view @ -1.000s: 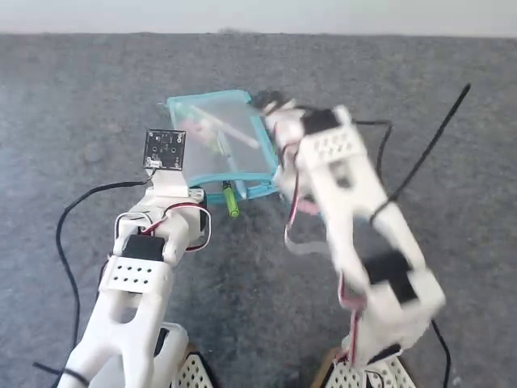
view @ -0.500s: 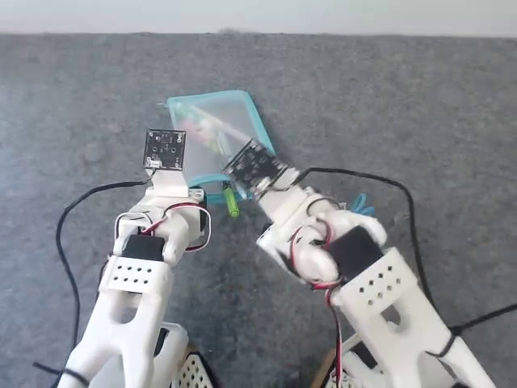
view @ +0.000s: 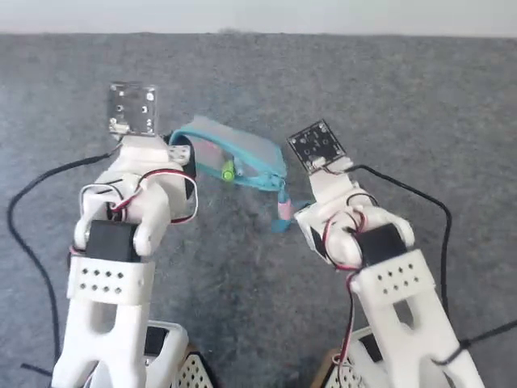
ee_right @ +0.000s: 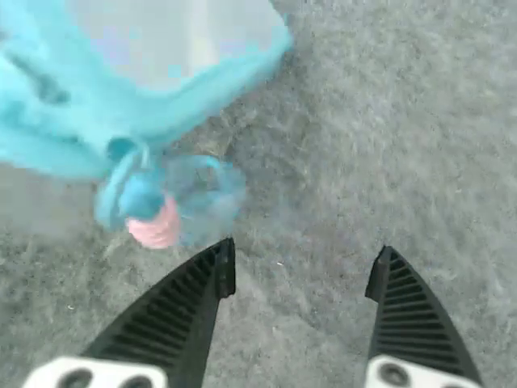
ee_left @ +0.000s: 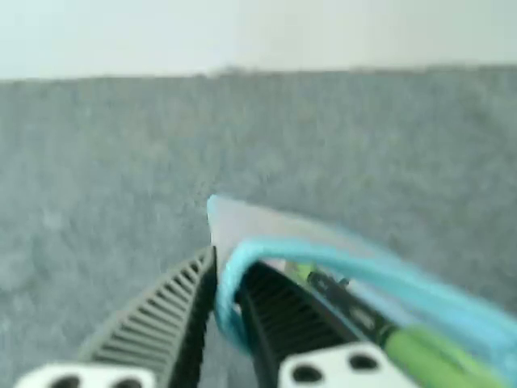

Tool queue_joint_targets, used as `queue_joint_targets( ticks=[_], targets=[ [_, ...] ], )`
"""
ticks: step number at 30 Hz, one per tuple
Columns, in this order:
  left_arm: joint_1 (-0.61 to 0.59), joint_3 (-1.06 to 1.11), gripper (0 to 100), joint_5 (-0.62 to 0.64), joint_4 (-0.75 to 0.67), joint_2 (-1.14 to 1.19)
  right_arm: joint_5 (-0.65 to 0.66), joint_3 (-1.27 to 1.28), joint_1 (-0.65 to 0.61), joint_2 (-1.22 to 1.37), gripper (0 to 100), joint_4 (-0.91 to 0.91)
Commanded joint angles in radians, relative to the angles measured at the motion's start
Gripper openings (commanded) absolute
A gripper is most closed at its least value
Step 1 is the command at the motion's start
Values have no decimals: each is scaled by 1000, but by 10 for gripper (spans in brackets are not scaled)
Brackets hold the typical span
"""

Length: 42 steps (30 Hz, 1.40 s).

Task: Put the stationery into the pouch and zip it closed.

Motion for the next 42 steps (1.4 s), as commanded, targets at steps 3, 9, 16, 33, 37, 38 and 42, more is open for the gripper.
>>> queue_joint_targets(
  ticks=[3, 9, 16, 33, 37, 38, 42],
  targets=[
    [-48, 2, 12, 5, -112, 52, -6, 37, 8, -160, 255, -15],
    [-51, -15, 12, 68, -77, 127, -5, 64, 8, -186, 255, -15],
    [-57, -142, 12, 60, 87, 161, -5, 69, 8, -176, 255, -16],
    [-51, -124, 11, 80, 117, 245, -5, 69, 8, -145, 255, -22],
    [-57, -369, 11, 78, 341, 121, -5, 69, 8, -143, 255, -22],
    [-57, -335, 11, 61, 302, 118, -5, 69, 8, -143, 255, -24],
    [-57, 35, 11, 46, -40, 213, -5, 69, 8, -143, 255, -19]
  ],
)
